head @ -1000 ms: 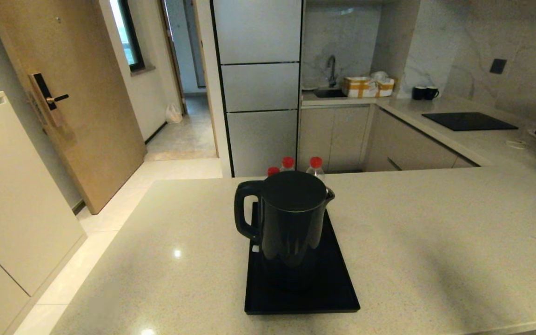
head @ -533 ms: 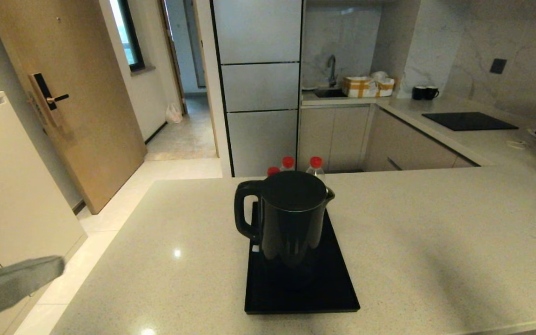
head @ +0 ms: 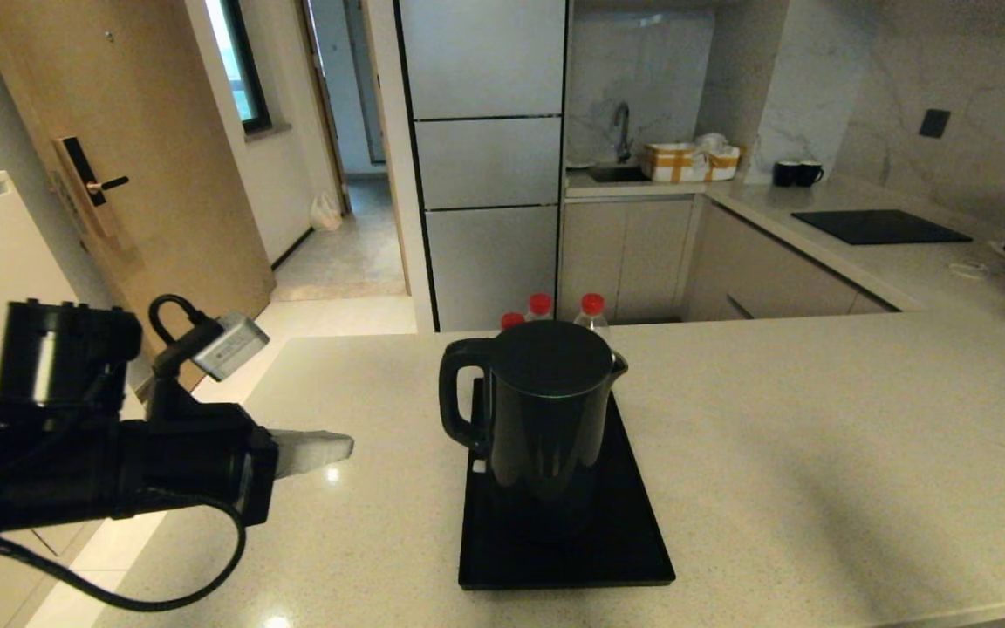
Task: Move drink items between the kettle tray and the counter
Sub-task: Pick up the kettle
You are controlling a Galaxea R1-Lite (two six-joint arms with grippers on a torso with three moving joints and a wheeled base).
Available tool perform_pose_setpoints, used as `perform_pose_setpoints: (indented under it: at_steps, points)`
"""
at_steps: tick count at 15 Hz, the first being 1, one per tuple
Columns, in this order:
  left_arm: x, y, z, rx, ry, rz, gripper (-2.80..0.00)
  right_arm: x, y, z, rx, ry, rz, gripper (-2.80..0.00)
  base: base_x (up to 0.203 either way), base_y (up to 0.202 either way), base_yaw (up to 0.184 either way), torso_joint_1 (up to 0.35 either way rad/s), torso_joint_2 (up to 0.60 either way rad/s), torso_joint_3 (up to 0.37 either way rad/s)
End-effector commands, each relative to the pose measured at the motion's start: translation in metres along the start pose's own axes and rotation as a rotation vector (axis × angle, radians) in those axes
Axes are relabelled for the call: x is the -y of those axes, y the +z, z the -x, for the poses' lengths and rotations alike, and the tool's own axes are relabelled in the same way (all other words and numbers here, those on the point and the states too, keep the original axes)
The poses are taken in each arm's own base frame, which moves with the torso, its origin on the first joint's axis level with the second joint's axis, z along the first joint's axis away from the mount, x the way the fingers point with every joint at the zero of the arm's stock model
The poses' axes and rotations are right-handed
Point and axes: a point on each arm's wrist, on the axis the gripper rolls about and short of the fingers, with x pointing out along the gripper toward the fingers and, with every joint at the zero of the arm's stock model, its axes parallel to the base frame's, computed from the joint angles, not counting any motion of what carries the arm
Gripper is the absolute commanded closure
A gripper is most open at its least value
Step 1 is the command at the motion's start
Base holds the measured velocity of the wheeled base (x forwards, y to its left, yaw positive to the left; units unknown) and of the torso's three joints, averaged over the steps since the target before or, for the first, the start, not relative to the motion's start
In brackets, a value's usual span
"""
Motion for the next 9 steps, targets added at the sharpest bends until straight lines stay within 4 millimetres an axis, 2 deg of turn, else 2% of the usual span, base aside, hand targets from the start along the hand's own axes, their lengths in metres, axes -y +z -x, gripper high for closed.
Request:
perform_pose_setpoints:
  at_steps: [1,4,6,9]
  points:
    - [-0.022,-0.025,-0.047,-0.036,0.015,0.008,-2.80,0.000,0.000,0.000,-0.001,0.000,0.000,0.00,0.000,0.000,0.000,0.000,0.00,0.000]
    - [-0.008,-0.038,-0.069,0.012,0.178,-0.060,-2.80,0.000,0.000,0.000,-0.001,0.000,0.000,0.00,0.000,0.000,0.000,0.000,0.00,0.000]
    - [0.004,-0.039,-0.082,0.074,0.278,-0.059,-2.80,0.000,0.000,0.000,-0.001,0.000,0.000,0.00,0.000,0.000,0.000,0.000,0.00,0.000]
    - [0.009,-0.033,-0.096,0.180,0.358,-0.095,-2.80,0.000,0.000,0.000,0.001,0.000,0.000,0.00,0.000,0.000,0.000,0.000,0.00,0.000]
